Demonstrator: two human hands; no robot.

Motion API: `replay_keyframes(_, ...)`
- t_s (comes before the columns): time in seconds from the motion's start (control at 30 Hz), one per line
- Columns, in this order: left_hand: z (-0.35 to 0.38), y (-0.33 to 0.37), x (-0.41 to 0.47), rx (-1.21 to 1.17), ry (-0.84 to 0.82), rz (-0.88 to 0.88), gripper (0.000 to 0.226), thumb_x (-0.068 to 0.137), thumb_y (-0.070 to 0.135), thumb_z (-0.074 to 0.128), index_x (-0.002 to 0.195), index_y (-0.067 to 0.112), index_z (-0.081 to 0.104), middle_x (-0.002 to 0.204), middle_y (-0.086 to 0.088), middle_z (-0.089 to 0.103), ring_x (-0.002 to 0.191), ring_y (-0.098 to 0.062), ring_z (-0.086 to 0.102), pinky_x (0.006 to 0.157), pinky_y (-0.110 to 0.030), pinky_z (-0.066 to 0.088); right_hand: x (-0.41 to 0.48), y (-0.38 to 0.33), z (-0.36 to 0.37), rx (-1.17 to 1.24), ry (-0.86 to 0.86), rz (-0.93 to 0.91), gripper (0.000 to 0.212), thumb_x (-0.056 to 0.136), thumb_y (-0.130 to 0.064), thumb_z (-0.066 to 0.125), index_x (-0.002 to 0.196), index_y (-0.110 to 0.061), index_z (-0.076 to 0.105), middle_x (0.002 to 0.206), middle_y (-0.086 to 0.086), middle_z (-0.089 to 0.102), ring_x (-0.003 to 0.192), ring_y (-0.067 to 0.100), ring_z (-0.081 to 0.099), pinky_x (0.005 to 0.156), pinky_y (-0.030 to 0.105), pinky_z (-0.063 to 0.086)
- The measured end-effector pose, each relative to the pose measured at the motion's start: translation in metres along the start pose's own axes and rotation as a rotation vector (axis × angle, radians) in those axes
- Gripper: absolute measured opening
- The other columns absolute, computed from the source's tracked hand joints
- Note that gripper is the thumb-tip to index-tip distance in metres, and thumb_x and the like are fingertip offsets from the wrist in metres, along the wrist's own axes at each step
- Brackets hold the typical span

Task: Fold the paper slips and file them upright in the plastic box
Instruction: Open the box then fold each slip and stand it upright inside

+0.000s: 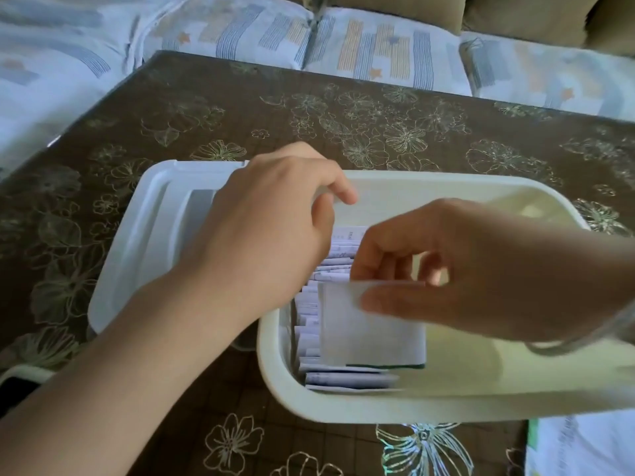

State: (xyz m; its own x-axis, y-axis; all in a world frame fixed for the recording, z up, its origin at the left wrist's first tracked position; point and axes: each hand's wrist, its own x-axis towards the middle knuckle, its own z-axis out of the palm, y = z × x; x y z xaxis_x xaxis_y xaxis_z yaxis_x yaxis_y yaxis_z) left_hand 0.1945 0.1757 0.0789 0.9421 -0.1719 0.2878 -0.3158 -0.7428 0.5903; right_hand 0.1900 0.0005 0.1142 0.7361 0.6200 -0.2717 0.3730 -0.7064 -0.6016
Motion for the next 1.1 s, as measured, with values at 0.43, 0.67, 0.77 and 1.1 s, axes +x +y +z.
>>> replay_keyframes(0.43, 0.002, 0.000, 0.001, 0.060, 0.020, -0.018, 0.038, 0.083, 0.025, 0.036, 0.091, 0.032, 0.072, 0.107, 0.015, 0.062, 0.097, -0.018, 0.061, 0.082, -0.044, 0.051, 0.017, -0.001, 0.009, 0.163, -0.431, 0.258, 0.013, 0.099, -0.036, 0.042, 0.096, -0.025, 0.048, 0.084, 0.005, 0.076, 0.074, 0.020, 0.073, 0.083, 0.040, 0.055)
replay_keyframes(0.67, 0.002, -0.002, 0.002, 0.069, 0.022, -0.006, 0.032, 0.088, 0.020, 0.042, 0.091, 0.032, 0.072, 0.106, 0.015, 0.062, 0.096, -0.017, 0.060, 0.081, -0.044, 0.051, 0.012, 0.002, 0.017, 0.146, -0.365, 0.256, 0.011, 0.098, -0.038, 0.042, 0.090, -0.031, 0.044, 0.090, 0.003, 0.075, 0.075, 0.014, 0.073, 0.083, 0.040, 0.055)
replay_keyframes(0.77, 0.001, 0.000, 0.001, 0.069, 0.012, -0.020, 0.035, 0.084, 0.024, 0.038, 0.092, 0.033, 0.072, 0.107, 0.015, 0.062, 0.097, -0.018, 0.060, 0.081, -0.043, 0.051, 0.011, 0.007, 0.020, 0.084, -0.266, 0.178, 0.012, 0.096, -0.040, 0.045, 0.086, -0.033, 0.045, 0.087, -0.008, 0.074, 0.073, 0.007, 0.071, 0.083, 0.040, 0.054)
replay_keyframes(1.1, 0.000, 0.003, 0.000, 0.081, 0.011, -0.031, 0.036, 0.083, 0.026, 0.038, 0.090, 0.033, 0.072, 0.107, 0.016, 0.062, 0.096, -0.018, 0.061, 0.082, -0.043, 0.050, 0.010, 0.006, 0.026, -0.195, -0.204, -0.003, 0.013, 0.078, -0.040, 0.072, 0.073, -0.034, 0.062, 0.078, -0.017, 0.070, 0.075, -0.009, 0.061, 0.069, 0.011, 0.049)
